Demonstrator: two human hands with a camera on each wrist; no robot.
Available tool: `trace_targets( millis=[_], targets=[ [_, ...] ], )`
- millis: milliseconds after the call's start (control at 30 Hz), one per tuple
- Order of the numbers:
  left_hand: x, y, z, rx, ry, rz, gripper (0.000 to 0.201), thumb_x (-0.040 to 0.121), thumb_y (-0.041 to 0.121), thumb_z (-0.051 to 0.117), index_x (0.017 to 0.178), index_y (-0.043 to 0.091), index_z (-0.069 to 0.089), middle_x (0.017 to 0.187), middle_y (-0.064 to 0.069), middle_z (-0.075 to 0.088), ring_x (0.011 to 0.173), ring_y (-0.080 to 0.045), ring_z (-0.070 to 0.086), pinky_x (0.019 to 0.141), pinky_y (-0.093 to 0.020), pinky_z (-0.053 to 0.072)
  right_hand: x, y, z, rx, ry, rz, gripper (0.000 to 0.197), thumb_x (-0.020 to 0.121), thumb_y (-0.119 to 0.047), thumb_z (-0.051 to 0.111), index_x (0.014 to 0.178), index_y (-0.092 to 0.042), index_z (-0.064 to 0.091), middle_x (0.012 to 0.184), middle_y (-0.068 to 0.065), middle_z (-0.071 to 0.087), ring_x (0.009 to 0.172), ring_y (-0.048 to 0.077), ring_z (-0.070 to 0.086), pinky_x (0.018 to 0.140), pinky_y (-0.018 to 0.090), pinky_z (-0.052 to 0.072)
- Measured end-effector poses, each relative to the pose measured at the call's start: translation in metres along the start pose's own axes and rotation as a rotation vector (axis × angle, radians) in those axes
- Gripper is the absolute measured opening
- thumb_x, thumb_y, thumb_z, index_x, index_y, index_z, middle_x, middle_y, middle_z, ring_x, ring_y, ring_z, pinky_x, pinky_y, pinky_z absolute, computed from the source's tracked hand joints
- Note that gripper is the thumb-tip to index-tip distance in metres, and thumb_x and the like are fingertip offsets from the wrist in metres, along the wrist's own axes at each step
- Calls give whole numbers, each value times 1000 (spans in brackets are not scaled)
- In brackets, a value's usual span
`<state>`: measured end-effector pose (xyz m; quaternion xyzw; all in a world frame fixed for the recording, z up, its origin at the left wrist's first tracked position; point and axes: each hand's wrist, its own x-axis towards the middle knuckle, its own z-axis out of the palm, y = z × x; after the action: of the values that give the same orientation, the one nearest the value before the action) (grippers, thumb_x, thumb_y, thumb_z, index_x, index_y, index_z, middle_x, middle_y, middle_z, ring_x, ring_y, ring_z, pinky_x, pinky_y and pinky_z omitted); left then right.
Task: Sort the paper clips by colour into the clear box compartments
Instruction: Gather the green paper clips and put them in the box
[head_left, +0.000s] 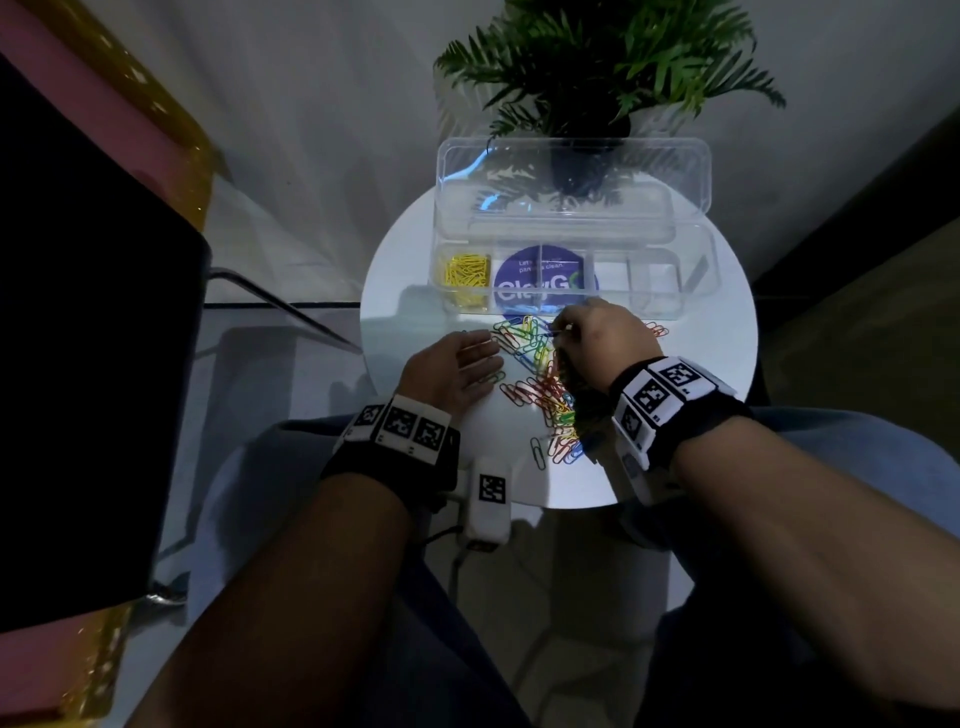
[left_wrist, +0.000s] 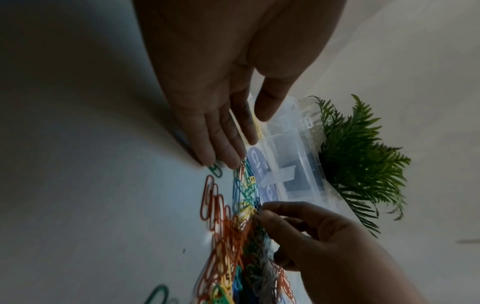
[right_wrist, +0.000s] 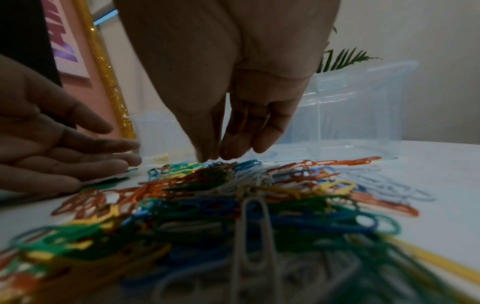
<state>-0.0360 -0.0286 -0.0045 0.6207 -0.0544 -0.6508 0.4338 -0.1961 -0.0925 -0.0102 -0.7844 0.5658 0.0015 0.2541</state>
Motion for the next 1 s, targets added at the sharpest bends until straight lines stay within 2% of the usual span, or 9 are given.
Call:
trace_targets(
  millis=[133,267,367,433,533,700,800,1000],
  targets=[
    [1,1,1,18,31,9,19,95,18,44,87,14,61,89,-2,62,80,-14,60,73,-25,44,-4,-5,2,-119,-65,-58,30,87,-35,60,112,-20,63,117,7,53,106,27,56,86,34,47],
    [2,2,3,37,88,58,14,92,17,49,87,15,62,90,-2,61,80,-13,60,70,-24,42,0,-8,3,-107,-19,-93,22,90,-22,53,109,-18,64,113,8,54,99,31,59,78,32,47],
    [3,5,2,2,101,93,12,92,16,50,87,14,61,89,-2,62,79,-15,62,71,-25,48,2,-5,3,-66,-8,-87,18,89,-17,54,103,-14,65,108,10,56,95,33,59,75,32,45],
    [4,7,1,-5,95,107,12,93,16,50,87,14,61,88,-2,63,78,-15,63,75,-27,49,2,-3,4,-83,-46,-87,19,88,-19,57,102,-12,67,110,11,56,97,32,59,78,32,45],
    [5,7,1,10,76,98,14,93,15,49,86,14,61,87,-3,63,78,-16,63,87,-33,49,1,-5,4,-95,-70,-93,19,85,-22,61,101,-12,67,111,9,54,98,29,58,81,30,45],
    [5,4,5,127,58,93,14,94,17,48,87,17,61,87,0,64,76,-12,63,73,-23,47,-1,-10,7,-74,-76,-105,19,87,-22,58,103,-17,65,112,7,53,102,28,57,84,32,47],
    [5,5,6,129,53,98,15,94,17,48,87,16,61,88,-1,64,77,-12,63,73,-23,48,-2,-10,5,-14,-52,-118,19,89,-17,54,104,-16,66,111,9,54,101,28,57,83,32,46],
    [5,7,5,111,42,80,16,94,15,46,86,15,60,87,-1,63,76,-13,62,74,-23,48,2,-16,8,-57,-129,-121,27,87,-25,60,112,-17,64,117,9,51,105,28,56,87,32,46]
  ],
)
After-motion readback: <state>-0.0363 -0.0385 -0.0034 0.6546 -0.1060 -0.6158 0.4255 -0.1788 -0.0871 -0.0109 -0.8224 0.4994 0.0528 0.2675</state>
